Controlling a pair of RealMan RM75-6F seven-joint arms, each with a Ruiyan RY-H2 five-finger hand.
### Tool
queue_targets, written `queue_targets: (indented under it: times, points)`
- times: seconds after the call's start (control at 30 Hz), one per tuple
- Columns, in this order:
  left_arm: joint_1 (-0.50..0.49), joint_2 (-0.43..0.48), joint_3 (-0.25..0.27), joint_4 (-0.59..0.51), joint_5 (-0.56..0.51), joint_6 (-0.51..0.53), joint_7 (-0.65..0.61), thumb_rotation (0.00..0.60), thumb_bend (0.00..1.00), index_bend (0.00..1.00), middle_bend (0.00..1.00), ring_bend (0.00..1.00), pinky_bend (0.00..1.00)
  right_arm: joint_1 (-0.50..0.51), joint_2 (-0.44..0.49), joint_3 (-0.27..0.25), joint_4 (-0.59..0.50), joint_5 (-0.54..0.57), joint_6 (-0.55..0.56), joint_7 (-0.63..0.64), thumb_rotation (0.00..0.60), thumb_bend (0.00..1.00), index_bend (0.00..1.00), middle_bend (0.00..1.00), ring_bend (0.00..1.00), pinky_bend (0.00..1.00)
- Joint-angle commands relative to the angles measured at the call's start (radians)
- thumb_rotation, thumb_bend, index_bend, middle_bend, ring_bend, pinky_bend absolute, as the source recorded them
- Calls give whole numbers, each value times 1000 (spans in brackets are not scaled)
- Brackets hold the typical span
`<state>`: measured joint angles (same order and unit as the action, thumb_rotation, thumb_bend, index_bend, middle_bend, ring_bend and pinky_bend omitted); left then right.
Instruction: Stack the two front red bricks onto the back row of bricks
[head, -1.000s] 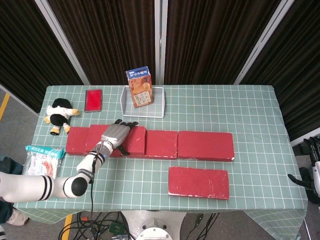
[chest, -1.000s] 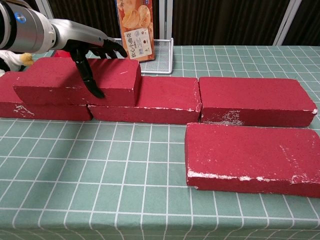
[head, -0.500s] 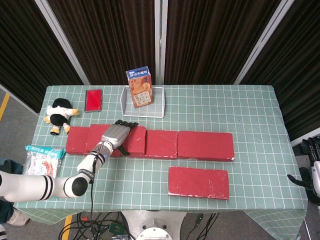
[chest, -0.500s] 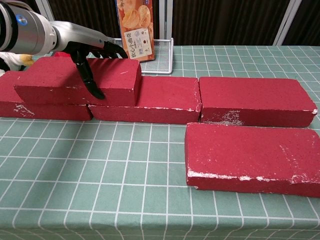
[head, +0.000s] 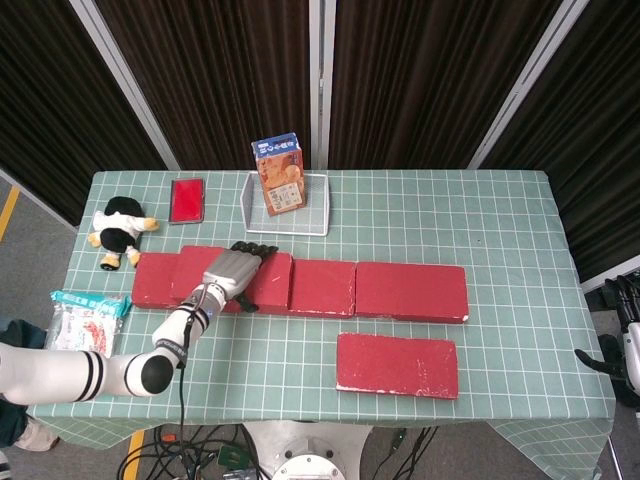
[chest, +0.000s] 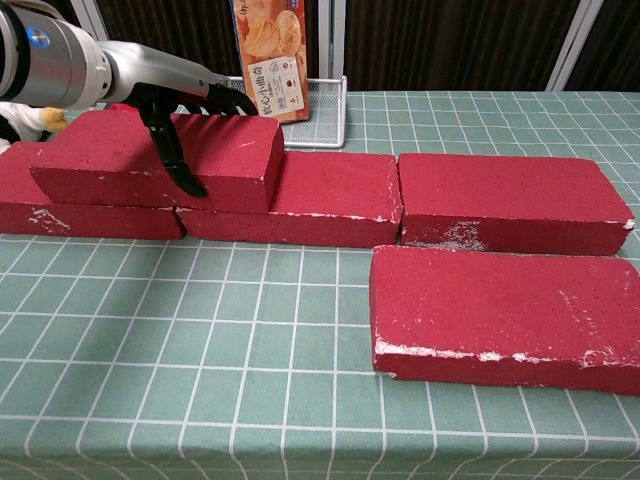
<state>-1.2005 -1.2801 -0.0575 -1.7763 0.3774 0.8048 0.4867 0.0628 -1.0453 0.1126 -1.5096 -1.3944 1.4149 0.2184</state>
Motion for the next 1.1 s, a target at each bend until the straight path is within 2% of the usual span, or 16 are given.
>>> queue_targets:
  times: [0.03, 0.33, 1.1]
  points:
    - [-2, 1, 0, -1, -2, 3, -1, 600, 151, 41, 52, 31, 0, 0, 1, 0, -1, 0, 1, -1, 600, 0, 0, 0, 0, 0]
    - [-8, -2, 7, 0, -13, -3, -6, 600, 150, 40, 0, 0, 0, -1, 0, 1, 2, 2, 0, 0, 600, 0, 0, 0, 0, 0]
    - [-19, 2, 6, -5, -20, -2, -25, 600, 134, 36, 0, 0, 0, -3, 3, 1, 1, 3, 3, 3, 600, 0, 0, 0, 0, 0]
